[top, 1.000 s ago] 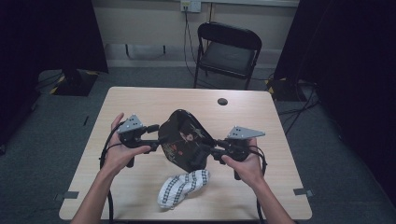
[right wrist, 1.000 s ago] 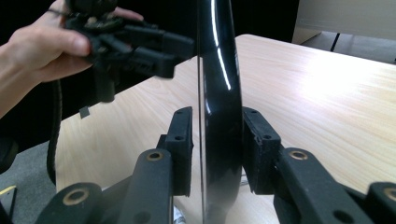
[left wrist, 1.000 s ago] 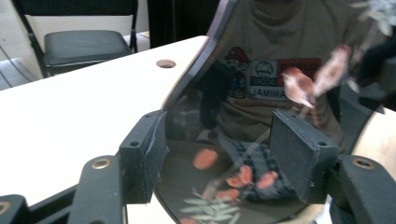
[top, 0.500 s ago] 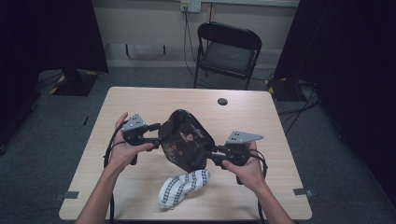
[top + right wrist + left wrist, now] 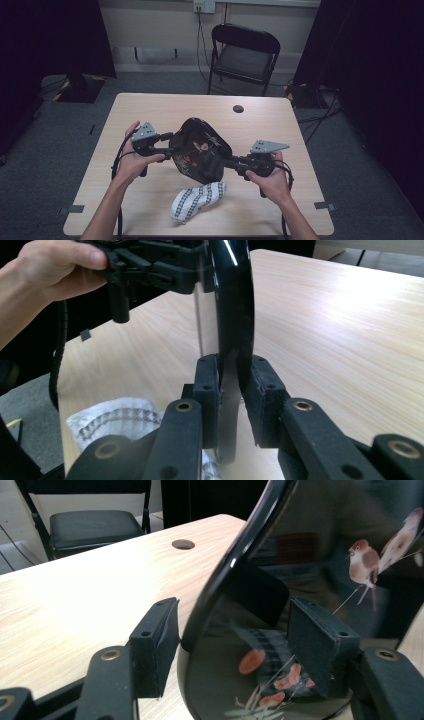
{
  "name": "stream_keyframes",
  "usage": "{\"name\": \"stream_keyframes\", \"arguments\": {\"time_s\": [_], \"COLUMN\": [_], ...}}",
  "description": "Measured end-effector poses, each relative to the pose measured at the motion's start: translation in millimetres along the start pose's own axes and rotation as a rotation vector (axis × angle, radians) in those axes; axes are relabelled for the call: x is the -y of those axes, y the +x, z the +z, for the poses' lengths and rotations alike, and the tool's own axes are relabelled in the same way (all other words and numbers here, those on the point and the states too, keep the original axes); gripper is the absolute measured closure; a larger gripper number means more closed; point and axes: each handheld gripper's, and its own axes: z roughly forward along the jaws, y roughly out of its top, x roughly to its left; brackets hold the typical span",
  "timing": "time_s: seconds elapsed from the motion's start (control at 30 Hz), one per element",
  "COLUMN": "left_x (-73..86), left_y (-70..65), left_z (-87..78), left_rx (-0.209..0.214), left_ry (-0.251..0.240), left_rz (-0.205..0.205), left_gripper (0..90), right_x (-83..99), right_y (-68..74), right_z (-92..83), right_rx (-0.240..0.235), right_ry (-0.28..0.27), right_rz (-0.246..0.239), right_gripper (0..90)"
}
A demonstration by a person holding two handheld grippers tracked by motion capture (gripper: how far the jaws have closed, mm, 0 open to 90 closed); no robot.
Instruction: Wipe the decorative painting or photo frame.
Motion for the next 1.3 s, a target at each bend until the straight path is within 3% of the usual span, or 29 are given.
{"name": "stream_keyframes", "arguments": {"time_s": [0.37, 0.43, 0.53, 0.73, 0.9, 1.07, 1.3], "left_x": [-0.2, 0.0, 3.4, 0.3, 1.0, 1.1, 2.8], "left_y": [-3.7, -3.6, -3.3, -3.5, -4.1, -2.6, -4.9], "left_z": [0.6, -0.7, -1.2, -4.6, -5.0, -14.5, -21.3], "left_rx": [0.044, 0.059, 0.072, 0.093, 0.101, 0.129, 0.148], "left_ry": [0.019, 0.026, 0.012, 0.030, 0.033, 0.046, 0.052], "left_rz": [0.050, 0.058, 0.035, 0.030, 0.037, 0.040, 0.051], "left_gripper": [43.2, 47.9, 48.9, 52.4, 50.0, 59.1, 62.6], "right_x": [0.6, 0.0, 0.3, 0.6, 0.8, 1.2, 3.1], "right_y": [-8.3, -9.5, -10.8, -12.6, -13.1, -15.5, -20.0], "right_z": [-3.6, -5.0, -6.8, -6.7, -4.4, -1.8, -2.2], "right_rx": [0.043, 0.083, 0.091, 0.111, 0.115, 0.123, 0.144], "right_ry": [-0.010, -0.002, -0.002, -0.006, -0.018, -0.034, -0.034], "right_rz": [0.021, 0.021, 0.027, 0.025, 0.017, 0.024, 0.038], "right_gripper": [75.3, 74.3, 74.8, 74.1, 73.6, 72.3, 72.1]}}
